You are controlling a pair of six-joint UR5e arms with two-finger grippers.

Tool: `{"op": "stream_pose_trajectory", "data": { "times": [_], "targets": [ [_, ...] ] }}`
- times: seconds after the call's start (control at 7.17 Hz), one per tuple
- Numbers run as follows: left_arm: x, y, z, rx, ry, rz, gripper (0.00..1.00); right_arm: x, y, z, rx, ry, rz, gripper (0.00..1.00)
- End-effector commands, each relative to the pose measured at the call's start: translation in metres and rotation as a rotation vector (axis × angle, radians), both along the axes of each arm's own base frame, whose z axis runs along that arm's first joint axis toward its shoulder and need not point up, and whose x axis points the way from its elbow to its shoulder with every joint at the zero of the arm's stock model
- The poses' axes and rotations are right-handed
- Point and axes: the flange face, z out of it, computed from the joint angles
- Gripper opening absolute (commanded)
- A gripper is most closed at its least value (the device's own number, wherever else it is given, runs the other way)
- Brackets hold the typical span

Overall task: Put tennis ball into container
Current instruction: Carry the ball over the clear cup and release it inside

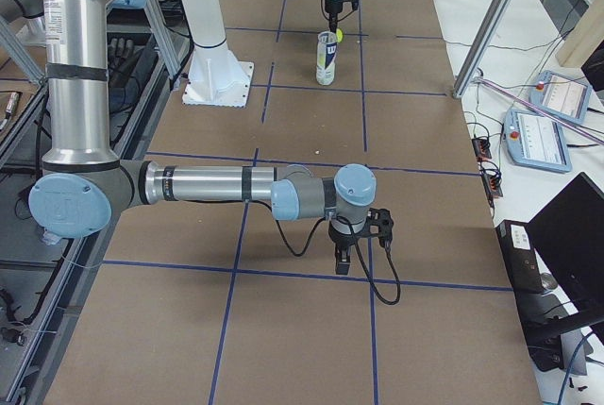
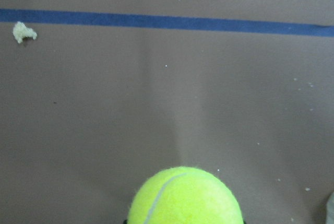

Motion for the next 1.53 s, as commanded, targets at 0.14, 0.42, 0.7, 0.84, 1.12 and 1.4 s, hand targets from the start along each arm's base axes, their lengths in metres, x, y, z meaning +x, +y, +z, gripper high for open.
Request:
{"op": "stream_pose_trajectory", "data": {
  "times": [0.14, 0.42, 0.7, 0.84, 1.12, 1.4],
  "targets": [
    [-0.133, 0.013, -0.084, -0.024, -0.049, -0.061, 0.0, 0.0, 0.0, 0.0, 0.0, 0.0, 0.0, 1.0],
    [-0.131, 0.019, -0.14, -0.072, 0.009, -0.02, 0.0, 0.0, 0.0, 0.0, 0.0, 0.0, 0.0, 1.0],
    [-0.082, -0.01, -0.187, -0.166, 0.038, -0.022, 0.0, 0.0, 0.0, 0.0, 0.0, 0.0, 0.0, 1.0],
    [-0.05, -0.004, -0.195, -0.176, 0.029, 0.018, 0.0, 0.0, 0.0, 0.0, 0.0, 0.0, 0.0, 1.0],
    [-0.008, -0.005, -0.199, -0.197, 0.057, 0.022, 0.0, 0.0, 0.0, 0.0, 0.0, 0.0, 0.0, 1.0],
    [0.013, 0.0, -0.203, -0.203, 0.062, 0.04, 0.0, 0.0, 0.0, 0.0, 0.0, 0.0, 0.0, 1.0]
  ]
}}
